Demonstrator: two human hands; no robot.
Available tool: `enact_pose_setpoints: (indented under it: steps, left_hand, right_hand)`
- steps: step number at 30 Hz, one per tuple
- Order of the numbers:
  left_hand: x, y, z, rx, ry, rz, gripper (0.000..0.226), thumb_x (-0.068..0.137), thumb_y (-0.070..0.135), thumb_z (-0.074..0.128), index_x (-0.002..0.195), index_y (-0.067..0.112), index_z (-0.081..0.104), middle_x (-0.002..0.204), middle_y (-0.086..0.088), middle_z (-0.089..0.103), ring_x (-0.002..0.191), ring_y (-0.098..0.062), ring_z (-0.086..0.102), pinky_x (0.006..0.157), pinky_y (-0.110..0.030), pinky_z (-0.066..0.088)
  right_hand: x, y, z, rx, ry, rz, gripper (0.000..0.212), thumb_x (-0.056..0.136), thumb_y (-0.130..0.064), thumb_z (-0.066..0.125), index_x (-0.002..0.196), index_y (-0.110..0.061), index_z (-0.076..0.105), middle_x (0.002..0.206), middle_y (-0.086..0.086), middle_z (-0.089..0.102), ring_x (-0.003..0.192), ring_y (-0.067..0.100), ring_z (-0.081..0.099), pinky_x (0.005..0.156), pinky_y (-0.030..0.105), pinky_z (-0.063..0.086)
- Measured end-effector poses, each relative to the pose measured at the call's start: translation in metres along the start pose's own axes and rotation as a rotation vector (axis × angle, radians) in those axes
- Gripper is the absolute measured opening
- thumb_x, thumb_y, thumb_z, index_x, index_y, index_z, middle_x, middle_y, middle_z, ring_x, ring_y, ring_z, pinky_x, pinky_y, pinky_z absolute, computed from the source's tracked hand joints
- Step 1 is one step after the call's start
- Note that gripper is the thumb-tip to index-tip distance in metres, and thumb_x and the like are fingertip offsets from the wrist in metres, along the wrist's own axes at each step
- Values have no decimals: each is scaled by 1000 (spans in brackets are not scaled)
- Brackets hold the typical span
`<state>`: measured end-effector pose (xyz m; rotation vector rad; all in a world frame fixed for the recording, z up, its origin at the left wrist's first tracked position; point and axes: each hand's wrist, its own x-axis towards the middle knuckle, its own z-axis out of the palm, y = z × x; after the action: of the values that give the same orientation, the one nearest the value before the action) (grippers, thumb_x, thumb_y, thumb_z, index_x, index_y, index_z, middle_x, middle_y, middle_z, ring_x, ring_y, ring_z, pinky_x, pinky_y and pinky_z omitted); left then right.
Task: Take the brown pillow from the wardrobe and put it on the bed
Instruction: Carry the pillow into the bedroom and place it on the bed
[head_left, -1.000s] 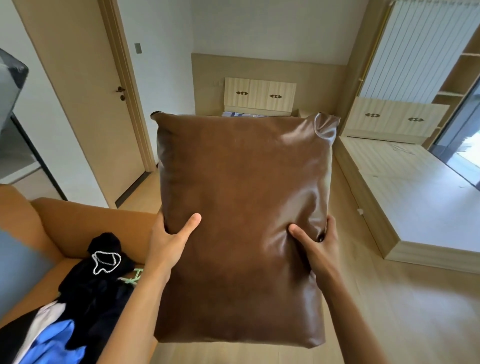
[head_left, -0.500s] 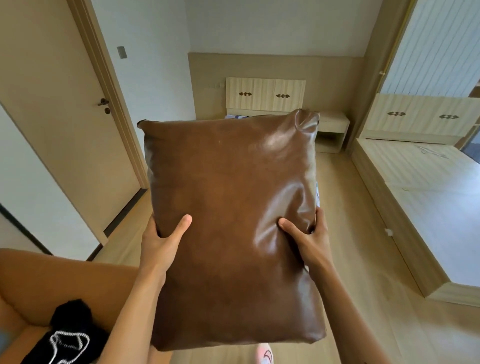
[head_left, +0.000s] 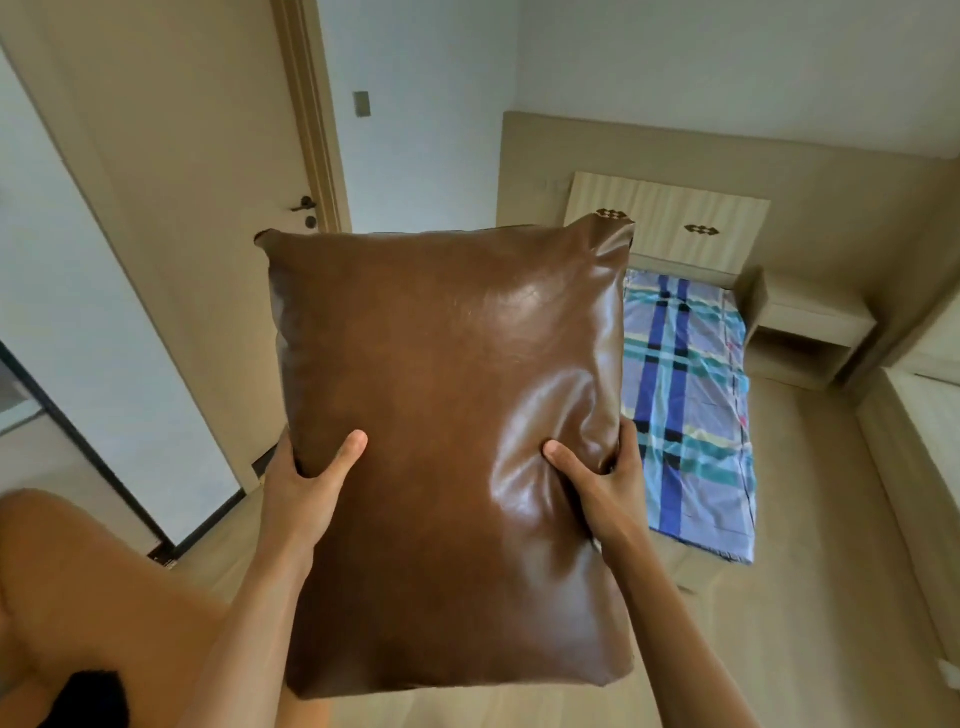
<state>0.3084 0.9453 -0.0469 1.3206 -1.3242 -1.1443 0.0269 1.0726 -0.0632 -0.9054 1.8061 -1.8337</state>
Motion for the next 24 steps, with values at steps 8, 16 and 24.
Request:
enact_pose_setpoints:
  steps: [8,16,24]
  left_hand:
    - [169,-9,65,-10,68,-24,93,63,78,74,144,41,48,127,13,58,112,-17,55,97,-42,50]
    - [331,12,111,-1,80,13,90,66,73,79,143,36,51,128,15,61,111,-13,58,97,-33,48]
    - [486,20,138,109,84,44,94,63,76,76,143,35,52,135,11,65,121,-16,63,105,-40,52]
  right_hand:
    - [171,35,86,26,-78,8,74,59,-61,95,121,-42,60,111,-15,78,97,6,77,86,35,63]
    - [324,58,170,44,-71,30,67,65,-51,94,122,-40,61,111,-14,78,97,7,77,78,25,63]
    - [452,96,265,106,-36,32,74,60,-60,94,123,-40,61,114,-13,77,101,6,76,79,23,63]
